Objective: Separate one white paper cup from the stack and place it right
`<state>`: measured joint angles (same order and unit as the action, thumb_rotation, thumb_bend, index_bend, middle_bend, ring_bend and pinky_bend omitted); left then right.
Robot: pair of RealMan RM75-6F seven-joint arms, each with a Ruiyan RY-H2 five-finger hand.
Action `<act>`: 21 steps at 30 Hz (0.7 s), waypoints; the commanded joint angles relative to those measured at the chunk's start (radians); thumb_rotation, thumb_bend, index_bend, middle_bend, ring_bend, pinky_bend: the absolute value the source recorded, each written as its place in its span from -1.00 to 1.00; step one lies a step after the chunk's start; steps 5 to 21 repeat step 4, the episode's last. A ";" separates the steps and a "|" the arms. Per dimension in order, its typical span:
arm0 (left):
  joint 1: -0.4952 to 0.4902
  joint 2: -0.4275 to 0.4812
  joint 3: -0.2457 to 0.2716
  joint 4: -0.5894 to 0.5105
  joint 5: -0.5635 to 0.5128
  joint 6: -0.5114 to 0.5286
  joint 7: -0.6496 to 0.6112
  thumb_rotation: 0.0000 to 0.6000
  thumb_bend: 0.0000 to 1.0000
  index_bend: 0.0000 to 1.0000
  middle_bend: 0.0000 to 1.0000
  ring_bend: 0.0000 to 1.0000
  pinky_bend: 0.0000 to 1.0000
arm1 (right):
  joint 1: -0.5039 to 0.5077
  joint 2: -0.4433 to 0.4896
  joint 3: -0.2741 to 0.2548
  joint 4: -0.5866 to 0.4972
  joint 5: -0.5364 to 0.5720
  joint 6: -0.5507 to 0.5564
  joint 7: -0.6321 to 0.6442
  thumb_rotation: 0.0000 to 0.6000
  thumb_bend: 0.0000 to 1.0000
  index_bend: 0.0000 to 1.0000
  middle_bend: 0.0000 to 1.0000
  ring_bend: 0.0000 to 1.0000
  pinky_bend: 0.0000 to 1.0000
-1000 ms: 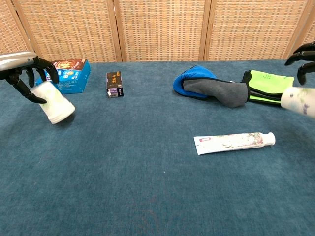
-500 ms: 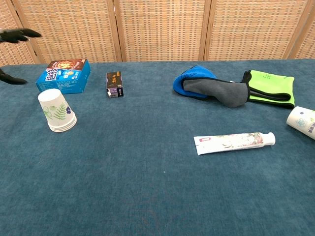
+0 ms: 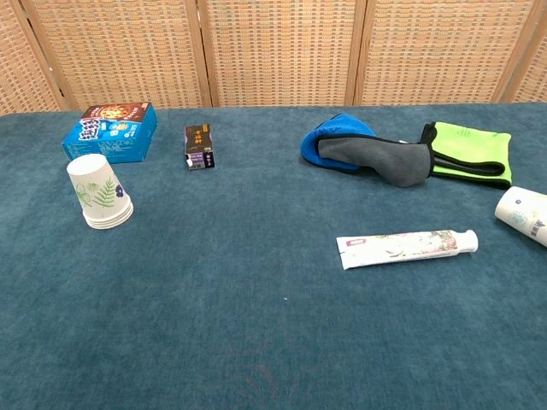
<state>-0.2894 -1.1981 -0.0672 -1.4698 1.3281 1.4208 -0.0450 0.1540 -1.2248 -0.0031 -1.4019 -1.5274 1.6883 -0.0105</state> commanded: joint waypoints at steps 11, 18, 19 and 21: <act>0.063 0.032 0.025 -0.096 -0.008 0.042 0.101 1.00 -0.60 -1.00 -1.00 -1.00 -1.00 | -0.017 0.018 0.005 -0.026 -0.012 -0.010 -0.030 1.00 -1.00 -1.00 -1.00 -1.00 -1.00; 0.063 0.032 0.025 -0.096 -0.008 0.042 0.101 1.00 -0.60 -1.00 -1.00 -1.00 -1.00 | -0.017 0.018 0.005 -0.026 -0.012 -0.010 -0.030 1.00 -1.00 -1.00 -1.00 -1.00 -1.00; 0.063 0.032 0.025 -0.096 -0.008 0.042 0.101 1.00 -0.60 -1.00 -1.00 -1.00 -1.00 | -0.017 0.018 0.005 -0.026 -0.012 -0.010 -0.030 1.00 -1.00 -1.00 -1.00 -1.00 -1.00; 0.063 0.032 0.025 -0.096 -0.008 0.042 0.101 1.00 -0.60 -1.00 -1.00 -1.00 -1.00 | -0.017 0.018 0.005 -0.026 -0.012 -0.010 -0.030 1.00 -1.00 -1.00 -1.00 -1.00 -1.00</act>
